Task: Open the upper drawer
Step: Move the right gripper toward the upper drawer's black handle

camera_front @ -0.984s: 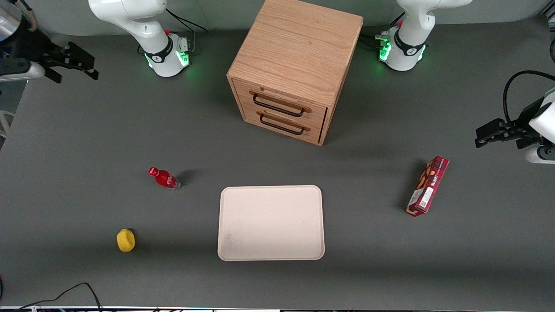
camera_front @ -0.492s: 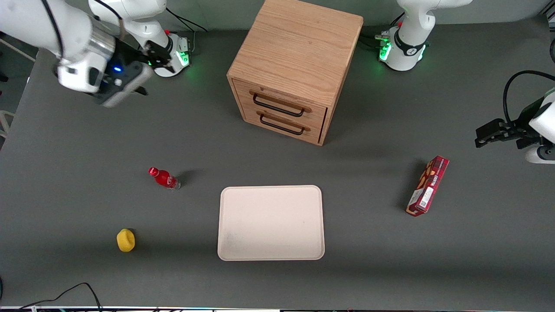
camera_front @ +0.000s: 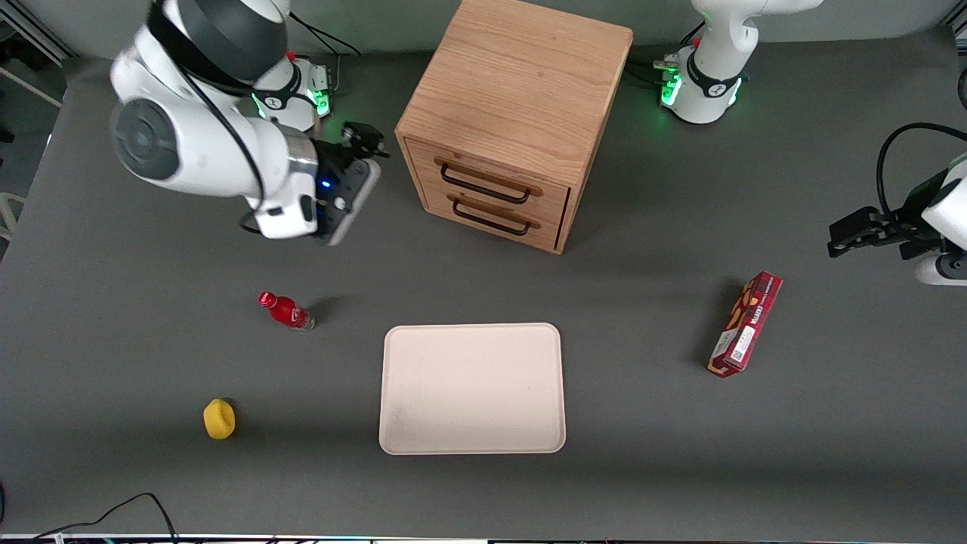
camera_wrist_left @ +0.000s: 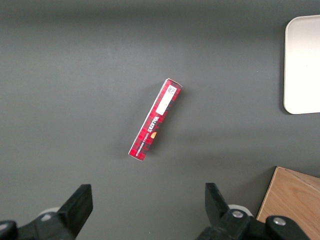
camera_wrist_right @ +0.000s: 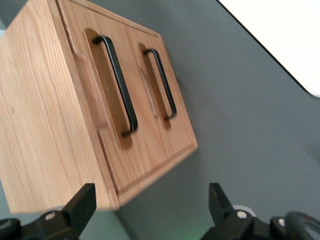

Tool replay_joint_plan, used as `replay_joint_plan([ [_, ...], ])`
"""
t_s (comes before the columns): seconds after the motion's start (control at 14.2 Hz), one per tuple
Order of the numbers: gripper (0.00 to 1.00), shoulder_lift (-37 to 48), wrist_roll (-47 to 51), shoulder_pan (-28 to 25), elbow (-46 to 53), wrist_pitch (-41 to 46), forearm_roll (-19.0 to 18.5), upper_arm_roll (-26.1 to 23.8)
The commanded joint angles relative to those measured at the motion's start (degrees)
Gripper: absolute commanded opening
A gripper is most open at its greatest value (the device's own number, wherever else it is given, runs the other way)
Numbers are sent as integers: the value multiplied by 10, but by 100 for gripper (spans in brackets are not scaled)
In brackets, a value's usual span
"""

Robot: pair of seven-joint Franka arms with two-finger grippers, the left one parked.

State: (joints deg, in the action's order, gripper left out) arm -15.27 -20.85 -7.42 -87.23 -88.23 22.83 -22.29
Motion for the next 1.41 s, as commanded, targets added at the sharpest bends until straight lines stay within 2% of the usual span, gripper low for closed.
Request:
replay_joint_plan([
  [0.0,100,-60,-9,-9,27,-28,13,-35],
  [0.77,100,-113,-2,-48,-14,-153,3,-65],
  [1.34,100,-128,23,-61,-32,-177,-22,-72],
])
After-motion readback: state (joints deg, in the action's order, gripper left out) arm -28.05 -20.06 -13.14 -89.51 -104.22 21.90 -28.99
